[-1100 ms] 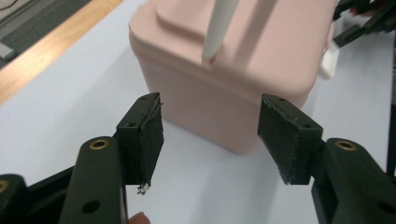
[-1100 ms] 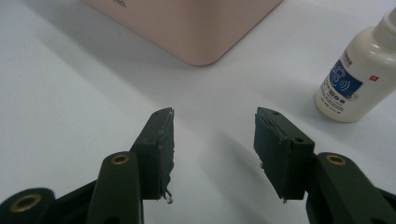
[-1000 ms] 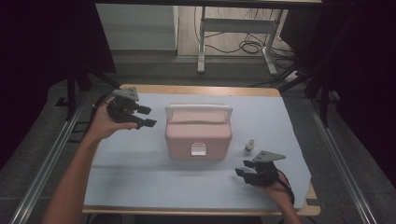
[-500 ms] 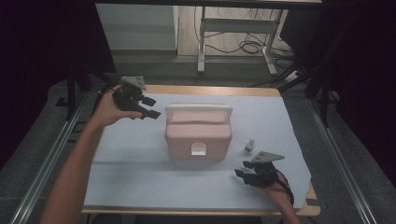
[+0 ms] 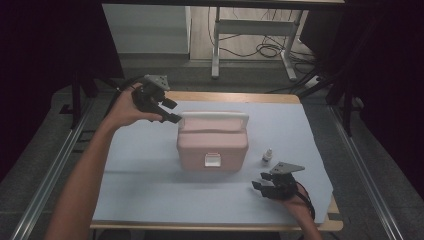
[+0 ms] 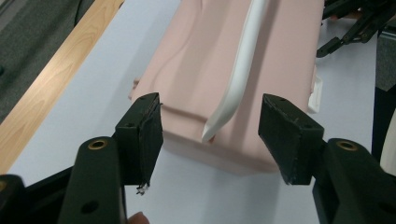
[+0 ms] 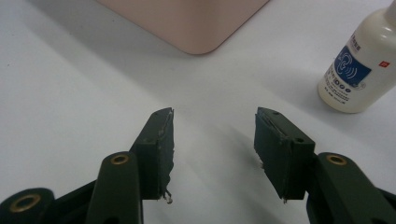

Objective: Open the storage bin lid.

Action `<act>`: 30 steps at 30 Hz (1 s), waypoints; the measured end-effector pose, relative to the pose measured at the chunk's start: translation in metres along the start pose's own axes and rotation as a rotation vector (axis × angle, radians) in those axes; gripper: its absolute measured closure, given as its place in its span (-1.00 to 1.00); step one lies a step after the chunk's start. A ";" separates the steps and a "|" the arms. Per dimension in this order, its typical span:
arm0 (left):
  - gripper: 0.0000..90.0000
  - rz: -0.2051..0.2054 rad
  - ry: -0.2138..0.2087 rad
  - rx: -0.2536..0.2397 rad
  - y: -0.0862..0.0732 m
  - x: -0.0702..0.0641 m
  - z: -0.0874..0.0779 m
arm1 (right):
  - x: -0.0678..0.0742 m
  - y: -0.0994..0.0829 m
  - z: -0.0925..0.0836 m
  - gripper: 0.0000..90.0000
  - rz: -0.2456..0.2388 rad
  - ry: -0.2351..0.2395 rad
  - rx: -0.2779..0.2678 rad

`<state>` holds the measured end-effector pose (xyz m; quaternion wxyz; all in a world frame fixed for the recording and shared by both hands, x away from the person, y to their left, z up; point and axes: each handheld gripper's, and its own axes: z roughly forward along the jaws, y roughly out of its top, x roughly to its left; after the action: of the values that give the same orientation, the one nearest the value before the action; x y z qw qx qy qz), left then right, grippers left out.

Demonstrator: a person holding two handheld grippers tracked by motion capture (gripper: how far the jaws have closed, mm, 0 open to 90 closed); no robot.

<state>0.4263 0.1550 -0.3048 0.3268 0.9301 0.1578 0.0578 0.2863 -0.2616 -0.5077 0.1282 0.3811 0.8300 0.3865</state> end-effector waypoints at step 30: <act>0.35 0.115 -0.044 0.140 0.047 -0.014 0.044 | -0.003 -0.003 0.001 0.05 0.013 -0.001 0.004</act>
<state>0.4344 0.0904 -0.3096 0.2604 0.9592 0.1005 0.0448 0.2872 -0.2644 -0.5103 0.1255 0.3869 0.8282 0.3855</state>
